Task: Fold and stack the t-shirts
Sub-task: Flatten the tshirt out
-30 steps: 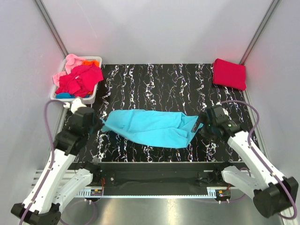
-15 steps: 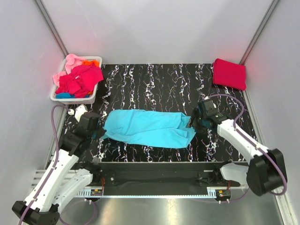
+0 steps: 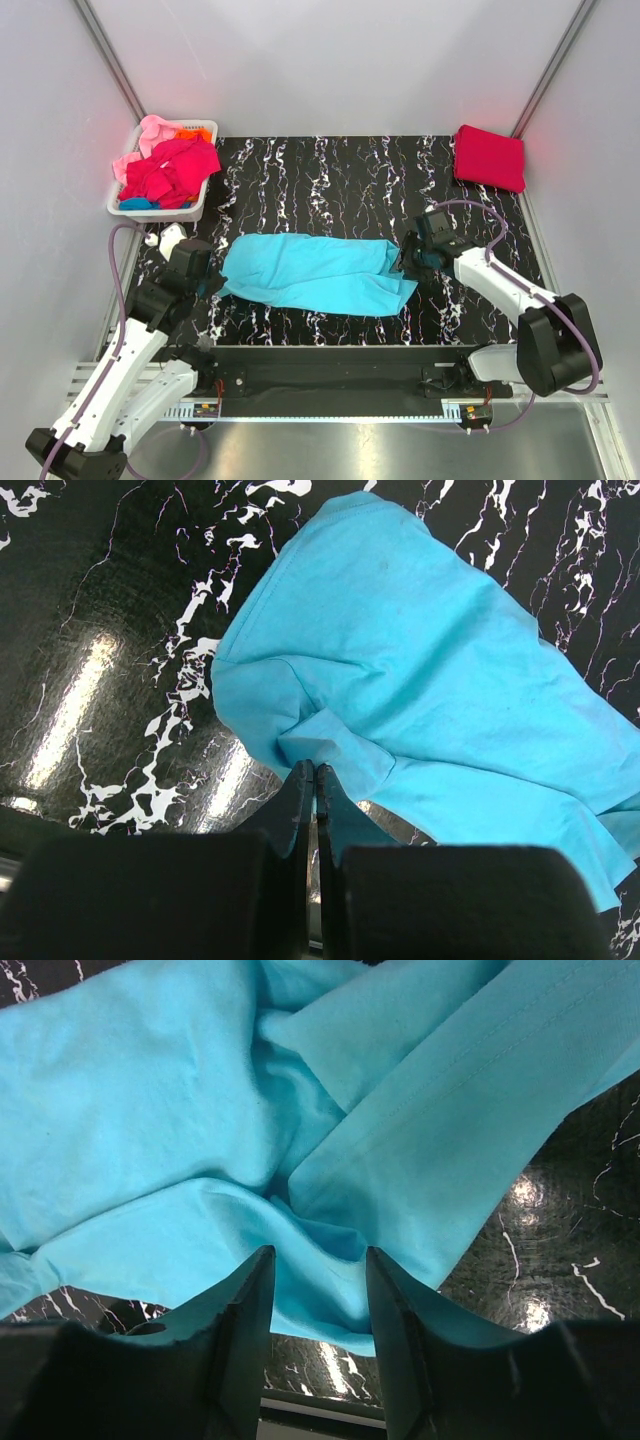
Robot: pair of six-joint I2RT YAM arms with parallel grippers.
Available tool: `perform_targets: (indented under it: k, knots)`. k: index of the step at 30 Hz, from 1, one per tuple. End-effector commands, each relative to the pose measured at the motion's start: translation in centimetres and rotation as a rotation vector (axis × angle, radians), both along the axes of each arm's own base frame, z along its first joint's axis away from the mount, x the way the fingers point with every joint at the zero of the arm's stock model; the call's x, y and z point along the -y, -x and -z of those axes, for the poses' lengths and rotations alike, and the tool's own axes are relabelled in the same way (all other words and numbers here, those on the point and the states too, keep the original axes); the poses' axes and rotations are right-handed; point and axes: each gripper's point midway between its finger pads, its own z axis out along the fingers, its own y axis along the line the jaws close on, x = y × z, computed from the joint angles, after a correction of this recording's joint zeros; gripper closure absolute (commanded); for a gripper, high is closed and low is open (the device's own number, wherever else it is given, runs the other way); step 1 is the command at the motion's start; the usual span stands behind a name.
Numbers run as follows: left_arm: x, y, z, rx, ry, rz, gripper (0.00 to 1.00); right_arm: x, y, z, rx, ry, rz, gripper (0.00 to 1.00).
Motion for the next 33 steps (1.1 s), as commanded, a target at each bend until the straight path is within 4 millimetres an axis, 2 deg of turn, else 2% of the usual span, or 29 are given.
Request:
perform_targets:
  k: [1, 8, 12, 14, 15, 16, 19, 23, 25, 26, 27, 29, 30, 32, 33]
  knots:
    - [-0.1, -0.7, -0.7, 0.040, 0.003, -0.019, 1.00, -0.8, 0.0, 0.2, -0.011, -0.031, -0.001, 0.52]
    - [-0.1, -0.8, -1.2, 0.051, 0.004, -0.021, 1.00, -0.5, 0.5, 1.9, -0.082, 0.002, 0.003, 0.55]
    - [-0.1, -0.8, -1.3, 0.055, 0.003, -0.023, 1.00, -0.6, 0.8, 2.2, -0.096, -0.003, -0.004, 0.55]
    - [-0.2, -0.8, -1.4, 0.057, 0.001, -0.025, 1.00, -0.8, 0.8, 1.9, -0.094, -0.013, -0.009, 0.73]
    - [-0.1, -0.9, -1.5, 0.058, 0.001, -0.023, 1.00, -0.9, 0.7, 1.7, -0.088, -0.019, -0.013, 0.89]
    - [-0.1, -0.9, -1.6, 0.061, 0.002, -0.023, 1.00, -0.9, 0.7, 1.5, -0.087, -0.021, -0.012, 1.00]
    - [-0.2, -1.0, -2.1, 0.074, 0.001, -0.021, 1.00, -0.8, 0.4, 0.2, -0.052, -0.014, -0.006, 1.00]
    - [-0.5, -1.2, -3.6, 0.108, -0.017, -0.019, 1.00, 0.3, 0.4, -2.7, 0.003, 0.033, 0.004, 1.00]
    - [-0.8, -1.3, -5.3, 0.145, -0.027, -0.017, 1.00, 0.6, 0.0, -5.0, 0.048, 0.041, 0.004, 1.00]
    - [-1.2, -1.2, -6.0, 0.159, -0.040, -0.024, 1.00, 1.1, 0.5, -6.1, 0.062, 0.051, 0.003, 1.00]
    - [-1.4, -1.3, -7.7, 0.196, -0.044, -0.019, 1.00, 1.5, 0.1, -7.7, 0.104, 0.064, 0.013, 1.00]
    - [-2.0, -1.1, -9.4, 0.232, -0.064, -0.029, 1.00, 2.6, 0.7, -10.0, 0.146, 0.098, 0.021, 1.00]
    - [-2.3, -1.1, -11.4, 0.278, -0.068, -0.025, 1.00, 2.8, 0.4, -12.0, 0.191, 0.096, 0.026, 1.00]
    - [-2.6, -1.1, -13.4, 0.324, -0.080, -0.024, 1.00, 4.0, 0.9, -14.2, 0.234, 0.134, 0.036, 1.00]
    - [-2.8, -1.1, -15.5, 0.365, -0.092, -0.013, 1.00, 4.2, 0.6, -16.6, 0.288, 0.130, 0.043, 1.00]
